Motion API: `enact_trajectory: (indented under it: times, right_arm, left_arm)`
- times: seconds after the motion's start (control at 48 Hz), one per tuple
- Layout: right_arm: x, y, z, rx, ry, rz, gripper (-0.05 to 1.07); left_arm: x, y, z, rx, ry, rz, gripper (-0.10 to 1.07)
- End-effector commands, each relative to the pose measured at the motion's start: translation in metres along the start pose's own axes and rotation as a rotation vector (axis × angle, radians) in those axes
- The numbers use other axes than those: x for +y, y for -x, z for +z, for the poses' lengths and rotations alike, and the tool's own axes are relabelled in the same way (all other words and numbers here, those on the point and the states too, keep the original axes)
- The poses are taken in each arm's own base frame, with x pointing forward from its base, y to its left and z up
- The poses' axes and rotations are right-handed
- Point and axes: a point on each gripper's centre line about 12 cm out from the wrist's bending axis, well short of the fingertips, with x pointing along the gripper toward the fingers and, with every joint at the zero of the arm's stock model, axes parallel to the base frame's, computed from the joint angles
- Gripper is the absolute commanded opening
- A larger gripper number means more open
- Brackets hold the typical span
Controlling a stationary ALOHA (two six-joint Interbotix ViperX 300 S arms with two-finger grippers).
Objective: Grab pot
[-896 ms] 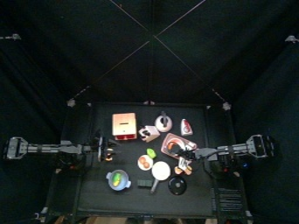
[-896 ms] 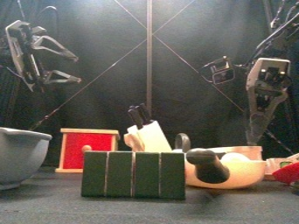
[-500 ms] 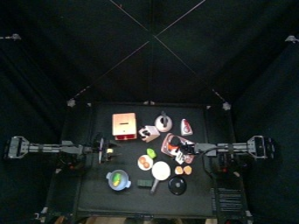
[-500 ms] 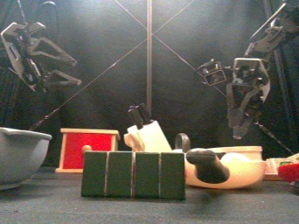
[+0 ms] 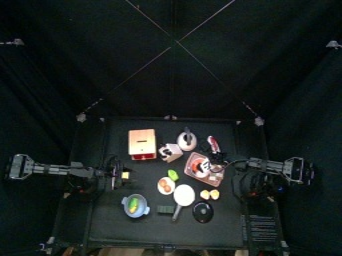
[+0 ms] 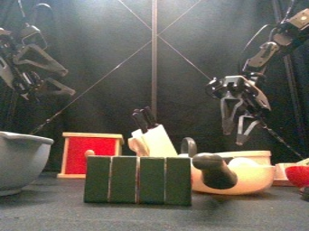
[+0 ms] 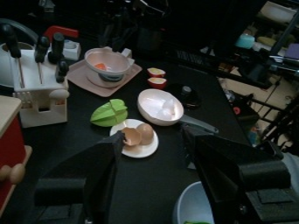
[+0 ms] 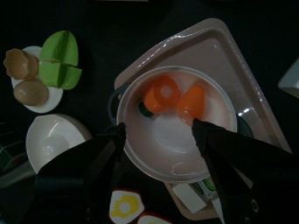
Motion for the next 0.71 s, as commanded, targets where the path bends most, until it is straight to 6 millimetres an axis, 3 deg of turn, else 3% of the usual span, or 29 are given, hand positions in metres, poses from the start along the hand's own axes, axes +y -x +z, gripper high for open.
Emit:
enact_trajectory:
  times: [0.0, 0.188, 0.333, 0.688]
  right_arm:
    - [-0.001, 0.009, 0.014, -0.02, -0.054, -0.009, 0.94]
    - [-0.023, 0.018, 0.012, 0.047, -0.146, -0.204, 0.94]
    - [-0.021, 0.018, 0.004, 0.013, -0.152, -0.274, 0.94]
    - [-0.03, -0.009, -0.012, 0.012, -0.128, -0.291, 0.93]
  left_arm:
    - [-0.004, -0.001, 0.002, -0.008, -0.006, -0.022, 0.91]
    - [-0.014, 0.001, -0.007, 0.023, -0.016, -0.074, 0.91]
    - [-0.018, 0.004, -0.014, 0.047, -0.026, -0.096, 0.91]
    - [-0.016, 0.006, -0.02, 0.063, -0.029, -0.092, 0.91]
